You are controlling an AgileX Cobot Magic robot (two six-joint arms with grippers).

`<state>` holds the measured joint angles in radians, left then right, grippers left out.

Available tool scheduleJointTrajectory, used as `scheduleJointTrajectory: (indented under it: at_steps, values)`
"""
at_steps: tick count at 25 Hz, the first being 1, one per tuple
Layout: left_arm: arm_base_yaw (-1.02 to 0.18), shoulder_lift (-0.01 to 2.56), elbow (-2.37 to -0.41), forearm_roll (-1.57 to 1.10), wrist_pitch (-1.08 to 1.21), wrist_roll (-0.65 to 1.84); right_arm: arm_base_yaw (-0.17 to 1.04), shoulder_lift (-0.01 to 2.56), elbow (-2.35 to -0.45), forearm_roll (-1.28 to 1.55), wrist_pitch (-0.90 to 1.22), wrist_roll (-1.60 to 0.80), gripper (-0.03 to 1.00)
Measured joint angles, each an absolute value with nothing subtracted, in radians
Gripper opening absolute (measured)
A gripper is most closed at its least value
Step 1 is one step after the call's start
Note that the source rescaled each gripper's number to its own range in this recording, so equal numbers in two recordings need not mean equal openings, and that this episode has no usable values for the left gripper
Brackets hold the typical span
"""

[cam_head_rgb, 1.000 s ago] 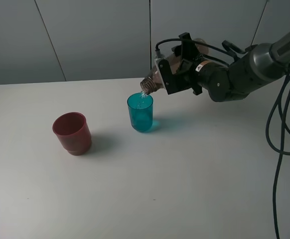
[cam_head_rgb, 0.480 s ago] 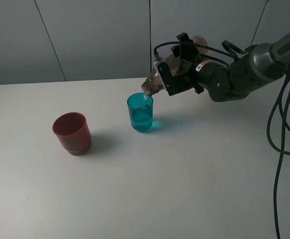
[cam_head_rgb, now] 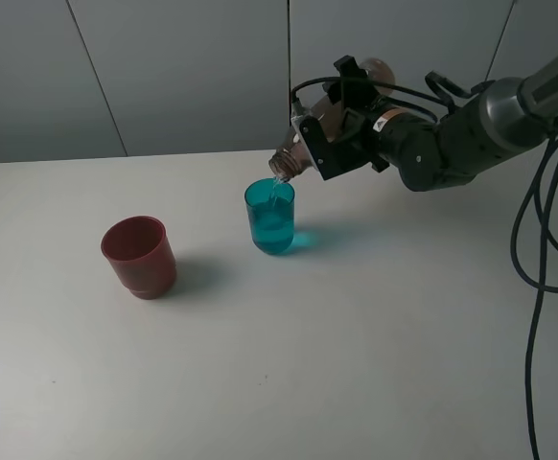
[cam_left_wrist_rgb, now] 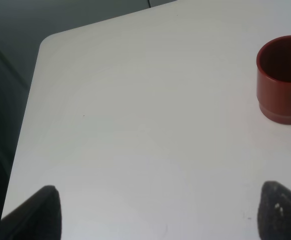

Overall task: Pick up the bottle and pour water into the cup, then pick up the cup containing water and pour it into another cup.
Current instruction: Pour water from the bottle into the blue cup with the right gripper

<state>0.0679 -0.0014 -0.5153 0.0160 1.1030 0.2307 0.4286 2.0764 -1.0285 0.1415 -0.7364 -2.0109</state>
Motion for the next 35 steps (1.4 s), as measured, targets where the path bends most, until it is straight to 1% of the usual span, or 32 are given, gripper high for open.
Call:
scheduleJointTrajectory:
  at_steps: [7, 16, 31, 35]
  values:
    - [0.068, -0.001, -0.515, 0.016, 1.103, 0.231, 0.429, 2.076, -1.044, 0.11, -0.742, -2.013, 0.0]
    - [0.068, -0.001, -0.515, 0.016, 1.103, 0.235, 0.429, 2.076, -1.061, 0.07, -0.752, -2.088, 0.0]
    - [0.068, -0.001, -0.515, 0.016, 1.103, 0.235, 0.429, 2.076, -1.063, 0.011, -0.752, -2.088, 0.0]
    - [0.068, -0.001, -0.515, 0.016, 1.103, 0.235, 0.429, 2.076, -1.063, 0.011, -0.748, -2.054, 0.0]
